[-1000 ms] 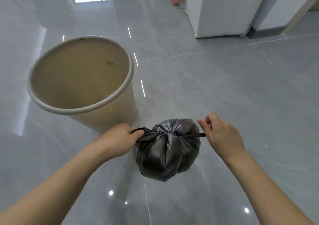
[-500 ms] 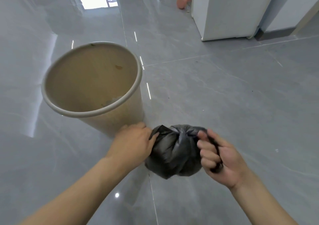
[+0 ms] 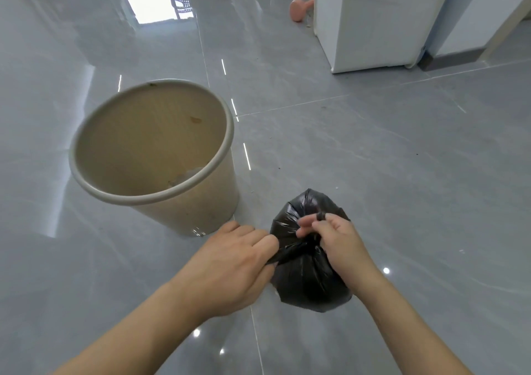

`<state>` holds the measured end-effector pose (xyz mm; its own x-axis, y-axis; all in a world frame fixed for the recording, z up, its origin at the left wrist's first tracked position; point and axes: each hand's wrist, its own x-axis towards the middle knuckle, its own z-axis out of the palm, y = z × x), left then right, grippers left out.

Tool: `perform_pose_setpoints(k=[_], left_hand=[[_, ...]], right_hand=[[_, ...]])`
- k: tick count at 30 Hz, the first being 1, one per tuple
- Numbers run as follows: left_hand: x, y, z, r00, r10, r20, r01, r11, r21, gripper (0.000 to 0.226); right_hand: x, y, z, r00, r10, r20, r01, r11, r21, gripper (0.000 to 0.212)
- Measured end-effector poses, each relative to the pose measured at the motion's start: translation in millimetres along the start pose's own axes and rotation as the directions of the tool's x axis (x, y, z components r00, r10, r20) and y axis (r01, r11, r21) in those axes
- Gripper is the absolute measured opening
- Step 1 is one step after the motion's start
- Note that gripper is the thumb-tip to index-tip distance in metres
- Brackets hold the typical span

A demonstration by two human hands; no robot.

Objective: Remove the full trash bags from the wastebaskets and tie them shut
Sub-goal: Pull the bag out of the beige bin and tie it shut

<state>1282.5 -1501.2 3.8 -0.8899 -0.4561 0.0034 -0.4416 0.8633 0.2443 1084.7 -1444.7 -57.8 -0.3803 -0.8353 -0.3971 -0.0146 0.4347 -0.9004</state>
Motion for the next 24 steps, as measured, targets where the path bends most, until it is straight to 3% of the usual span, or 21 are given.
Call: perform_pose_setpoints(k=[3,6,8,10,13,15,19,24], left_hand=[[6,-8,-9,0.995,-0.089,-0.044,0.088,0.996,-0.034,0.016],[20,-14,-13,0.976,-0.201,-0.087,0.187,0.971,-0.148,0.019],[30,-16,-8,0.964,-0.251,-0.084,0.221,0.937,-0.269,0.013],[36,-14,1,0.941,-0.336,-0.035,0.277,0.827,-0.489,0.015],[37,-10,14,0.884,-0.461,0.077,0.344,0.53,-0.775,0.023],[38,-8,26,0.858,-0.504,0.098,0.343,0.421,-0.84,0.022],[42,-5,44,0.813,-0.575,0.089,0.376,0.403,-0.835,0.022],[50,-7,51,0.758,-0.643,0.109,0.448,0.392,-0.804,0.024]], right_hand=[[-5,-10,-11,0.989,-0.015,0.15,0.068,0.93,-0.361,0.031],[-8,-26,-13,0.949,0.042,0.313,0.156,0.8,-0.579,0.036],[-10,-36,-10,0.924,0.104,0.367,0.211,0.661,-0.72,0.036],[-12,-42,-7,0.902,0.144,0.406,0.264,0.56,-0.785,0.038],[-15,-44,-11,0.894,0.113,0.434,0.308,0.549,-0.777,0.034],[-16,-41,-16,0.887,0.058,0.459,0.332,0.611,-0.719,0.035],[-13,-25,-16,0.836,-0.105,0.538,0.449,0.694,-0.562,0.032],[-6,-5,-10,0.904,-0.31,0.295,0.419,0.779,-0.466,0.031]])
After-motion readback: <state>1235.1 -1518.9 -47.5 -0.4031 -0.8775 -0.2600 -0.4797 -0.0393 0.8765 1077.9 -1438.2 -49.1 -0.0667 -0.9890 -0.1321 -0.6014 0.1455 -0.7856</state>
